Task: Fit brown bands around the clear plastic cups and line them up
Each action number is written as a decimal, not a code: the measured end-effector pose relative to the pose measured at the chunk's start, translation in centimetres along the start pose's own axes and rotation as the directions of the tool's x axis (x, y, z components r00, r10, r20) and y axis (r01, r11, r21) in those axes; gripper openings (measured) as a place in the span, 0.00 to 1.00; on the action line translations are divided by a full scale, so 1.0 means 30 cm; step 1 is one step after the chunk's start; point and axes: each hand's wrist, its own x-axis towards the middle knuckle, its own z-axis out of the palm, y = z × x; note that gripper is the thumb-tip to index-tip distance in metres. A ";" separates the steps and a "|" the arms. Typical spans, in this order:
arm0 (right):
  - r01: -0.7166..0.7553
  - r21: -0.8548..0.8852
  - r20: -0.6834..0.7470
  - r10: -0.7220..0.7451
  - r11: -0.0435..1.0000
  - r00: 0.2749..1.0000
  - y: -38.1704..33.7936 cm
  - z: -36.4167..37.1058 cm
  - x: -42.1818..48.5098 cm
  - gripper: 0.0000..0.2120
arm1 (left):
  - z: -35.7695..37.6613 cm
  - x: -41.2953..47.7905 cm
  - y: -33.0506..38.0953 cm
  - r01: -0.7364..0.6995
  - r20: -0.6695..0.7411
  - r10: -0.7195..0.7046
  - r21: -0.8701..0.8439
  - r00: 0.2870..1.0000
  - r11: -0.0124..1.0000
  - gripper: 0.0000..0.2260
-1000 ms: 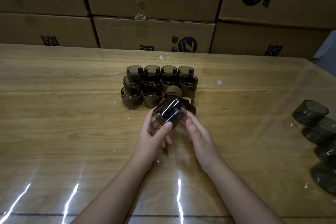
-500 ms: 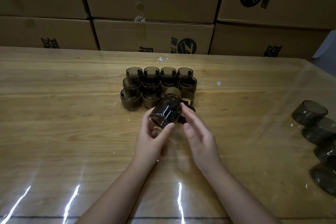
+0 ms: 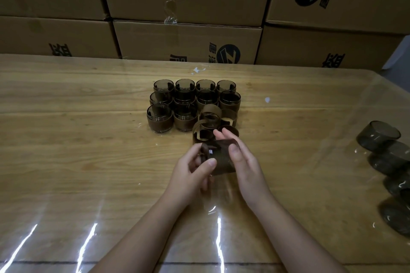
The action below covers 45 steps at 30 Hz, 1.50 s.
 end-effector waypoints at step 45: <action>-0.014 -0.186 0.073 0.028 0.982 0.997 0.010 -0.012 0.000 0.22 | 0.016 -0.003 -0.008 -0.047 -0.111 0.066 0.168 0.992 0.985 0.30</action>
